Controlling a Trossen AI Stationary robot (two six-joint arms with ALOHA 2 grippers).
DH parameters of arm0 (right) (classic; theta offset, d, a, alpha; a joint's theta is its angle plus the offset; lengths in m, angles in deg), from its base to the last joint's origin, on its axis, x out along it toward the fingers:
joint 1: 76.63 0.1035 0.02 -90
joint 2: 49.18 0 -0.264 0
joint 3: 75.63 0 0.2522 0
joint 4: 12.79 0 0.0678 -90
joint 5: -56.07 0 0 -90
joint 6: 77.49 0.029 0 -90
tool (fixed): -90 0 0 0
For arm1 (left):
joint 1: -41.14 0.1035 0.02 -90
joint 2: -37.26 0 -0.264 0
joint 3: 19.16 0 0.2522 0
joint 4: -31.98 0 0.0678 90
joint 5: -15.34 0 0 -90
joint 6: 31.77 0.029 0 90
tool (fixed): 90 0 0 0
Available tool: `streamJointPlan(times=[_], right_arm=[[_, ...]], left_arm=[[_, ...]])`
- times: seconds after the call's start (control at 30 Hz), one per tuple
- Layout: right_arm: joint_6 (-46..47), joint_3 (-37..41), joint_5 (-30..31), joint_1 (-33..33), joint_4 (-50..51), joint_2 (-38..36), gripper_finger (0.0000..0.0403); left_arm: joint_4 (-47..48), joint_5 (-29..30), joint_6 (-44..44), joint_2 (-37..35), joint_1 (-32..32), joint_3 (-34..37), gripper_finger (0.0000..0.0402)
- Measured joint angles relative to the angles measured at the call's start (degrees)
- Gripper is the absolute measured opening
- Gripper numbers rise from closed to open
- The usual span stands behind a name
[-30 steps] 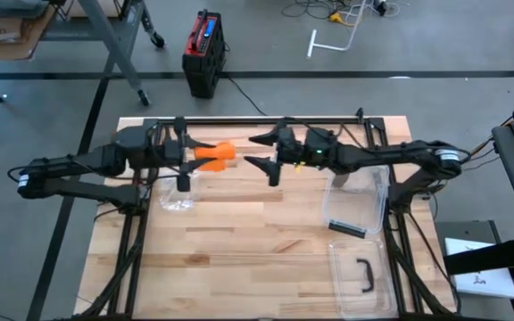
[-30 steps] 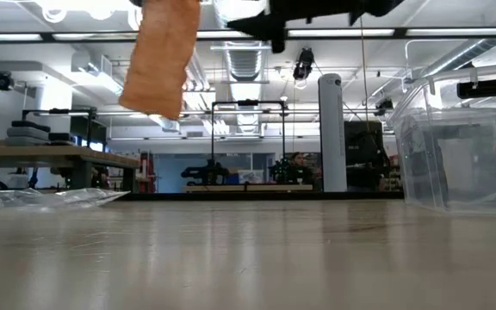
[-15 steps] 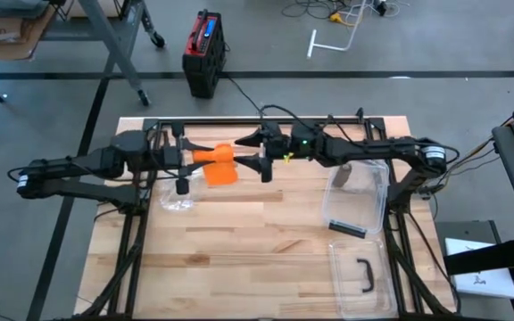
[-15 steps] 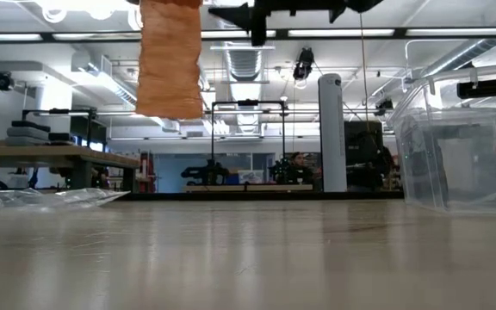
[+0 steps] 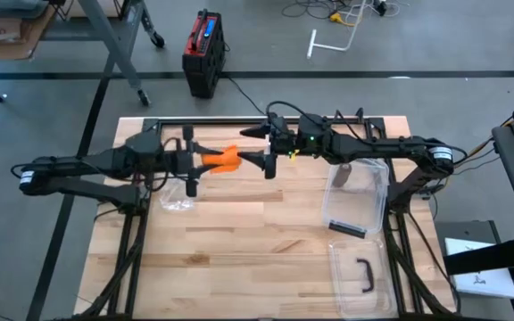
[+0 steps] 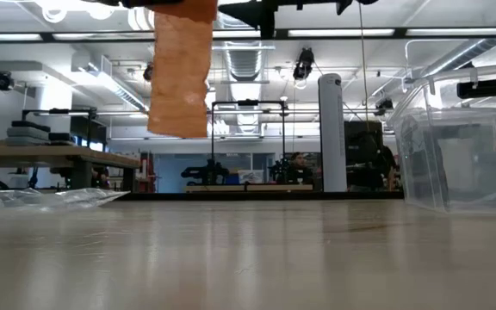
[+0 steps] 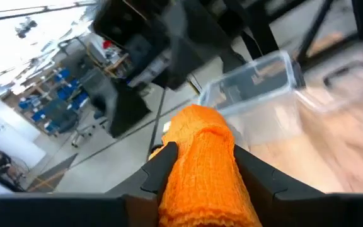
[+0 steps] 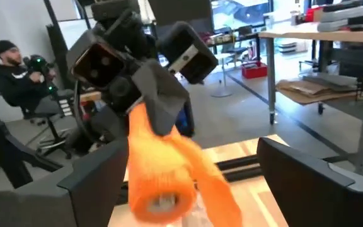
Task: Roll bandage
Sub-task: Roll the orange bandage
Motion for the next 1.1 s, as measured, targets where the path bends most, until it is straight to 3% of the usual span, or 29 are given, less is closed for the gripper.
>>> streamJointPlan(times=[0.13, 0.3, 0.53, 1.1], right_arm=[[-1.0, 0.0, -4.4, 0.1, -0.6, -0.2, 0.0344], [-0.9, 0.0, -4.9, 0.1, 0.1, -0.2, 0.0344], [-3.0, 0.0, -4.9, -0.3, 1.3, -0.2, 0.0344], [-17.1, 0.0, -6.9, 0.8, 4.6, 0.6, 0.0344]], left_arm=[[-2.6, 0.0, 3.1, 2.1, -1.4, 0.1, 0.0091], [-6.5, 0.3, 7.3, 2.2, -3.3, 0.1, 0.0075], [-6.7, 8.0, 23.3, 3.4, -4.1, 0.4, 0.0079], [-11.3, 7.8, 24.1, 7.7, -7.3, -0.1, 0.0079]])
